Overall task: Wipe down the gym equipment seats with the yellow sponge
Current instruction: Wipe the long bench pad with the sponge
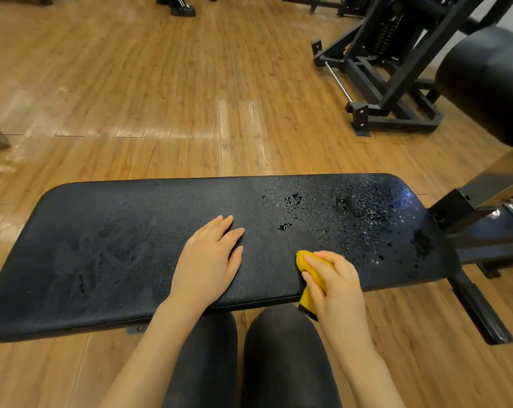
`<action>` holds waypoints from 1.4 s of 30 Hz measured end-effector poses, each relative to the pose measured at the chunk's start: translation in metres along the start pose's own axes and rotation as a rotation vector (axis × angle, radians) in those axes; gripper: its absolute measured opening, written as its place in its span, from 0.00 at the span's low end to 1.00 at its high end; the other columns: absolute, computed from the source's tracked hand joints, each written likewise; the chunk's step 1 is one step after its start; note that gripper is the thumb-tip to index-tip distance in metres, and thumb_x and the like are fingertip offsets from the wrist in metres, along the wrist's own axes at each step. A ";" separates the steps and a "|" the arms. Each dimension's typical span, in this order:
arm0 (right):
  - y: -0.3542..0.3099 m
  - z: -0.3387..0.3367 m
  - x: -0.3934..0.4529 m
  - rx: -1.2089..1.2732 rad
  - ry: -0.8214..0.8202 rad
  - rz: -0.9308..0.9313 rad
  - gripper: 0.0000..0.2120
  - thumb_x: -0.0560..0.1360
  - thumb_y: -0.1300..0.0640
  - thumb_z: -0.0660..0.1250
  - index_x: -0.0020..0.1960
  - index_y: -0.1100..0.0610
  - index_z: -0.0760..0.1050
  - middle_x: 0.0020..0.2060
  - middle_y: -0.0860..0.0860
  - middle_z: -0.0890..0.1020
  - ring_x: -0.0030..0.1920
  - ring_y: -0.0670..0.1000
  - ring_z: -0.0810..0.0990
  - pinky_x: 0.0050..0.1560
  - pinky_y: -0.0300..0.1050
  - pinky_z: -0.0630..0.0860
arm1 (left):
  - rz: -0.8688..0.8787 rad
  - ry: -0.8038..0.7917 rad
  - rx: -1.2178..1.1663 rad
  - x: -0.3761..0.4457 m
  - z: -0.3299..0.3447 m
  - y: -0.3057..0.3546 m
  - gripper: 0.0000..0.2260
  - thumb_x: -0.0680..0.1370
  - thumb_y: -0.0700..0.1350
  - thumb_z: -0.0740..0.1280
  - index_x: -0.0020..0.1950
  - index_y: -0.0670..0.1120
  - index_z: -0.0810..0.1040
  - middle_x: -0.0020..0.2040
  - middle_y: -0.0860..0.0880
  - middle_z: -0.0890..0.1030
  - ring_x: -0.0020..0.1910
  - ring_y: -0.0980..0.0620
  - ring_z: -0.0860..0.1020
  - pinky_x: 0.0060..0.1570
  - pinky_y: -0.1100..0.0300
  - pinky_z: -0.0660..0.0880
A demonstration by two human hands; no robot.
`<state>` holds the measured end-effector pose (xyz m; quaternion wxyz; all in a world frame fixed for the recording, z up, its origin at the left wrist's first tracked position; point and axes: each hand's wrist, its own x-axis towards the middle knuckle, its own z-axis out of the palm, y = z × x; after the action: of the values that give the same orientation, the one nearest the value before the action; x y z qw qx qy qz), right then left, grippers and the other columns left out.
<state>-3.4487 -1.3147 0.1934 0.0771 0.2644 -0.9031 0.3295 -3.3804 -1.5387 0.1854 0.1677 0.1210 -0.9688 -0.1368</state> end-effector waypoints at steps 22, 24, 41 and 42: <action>0.030 -0.001 0.048 -0.042 -0.003 0.041 0.10 0.72 0.61 0.73 0.54 0.57 0.82 0.53 0.53 0.80 0.54 0.56 0.77 0.55 0.33 0.63 | -0.012 -0.033 -0.009 0.001 -0.003 0.000 0.21 0.77 0.53 0.55 0.61 0.46 0.80 0.64 0.45 0.78 0.65 0.43 0.75 0.62 0.47 0.71; 0.030 -0.001 0.052 -0.064 -0.017 0.046 0.11 0.73 0.60 0.72 0.55 0.57 0.82 0.54 0.52 0.80 0.55 0.55 0.78 0.55 0.35 0.65 | -0.011 -0.029 -0.008 0.001 -0.003 0.001 0.21 0.77 0.53 0.56 0.61 0.45 0.80 0.64 0.44 0.78 0.65 0.43 0.75 0.62 0.47 0.72; 0.043 0.000 0.092 -0.064 -0.037 0.069 0.12 0.74 0.59 0.71 0.58 0.58 0.81 0.59 0.56 0.78 0.61 0.58 0.75 0.63 0.48 0.69 | -0.012 0.018 -0.006 0.001 -0.001 0.002 0.20 0.77 0.52 0.57 0.59 0.45 0.81 0.63 0.45 0.79 0.64 0.43 0.76 0.60 0.47 0.74; 0.041 0.003 0.094 -0.083 -0.018 0.090 0.12 0.74 0.59 0.71 0.58 0.58 0.81 0.58 0.56 0.77 0.61 0.59 0.73 0.61 0.45 0.67 | -0.013 0.021 -0.004 0.002 -0.001 0.002 0.19 0.77 0.52 0.57 0.59 0.45 0.81 0.63 0.45 0.79 0.63 0.43 0.76 0.60 0.47 0.74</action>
<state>-3.5500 -1.3303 0.1981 0.0652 0.2229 -0.9277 0.2924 -3.3820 -1.5375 0.1872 0.1774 0.1283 -0.9659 -0.1384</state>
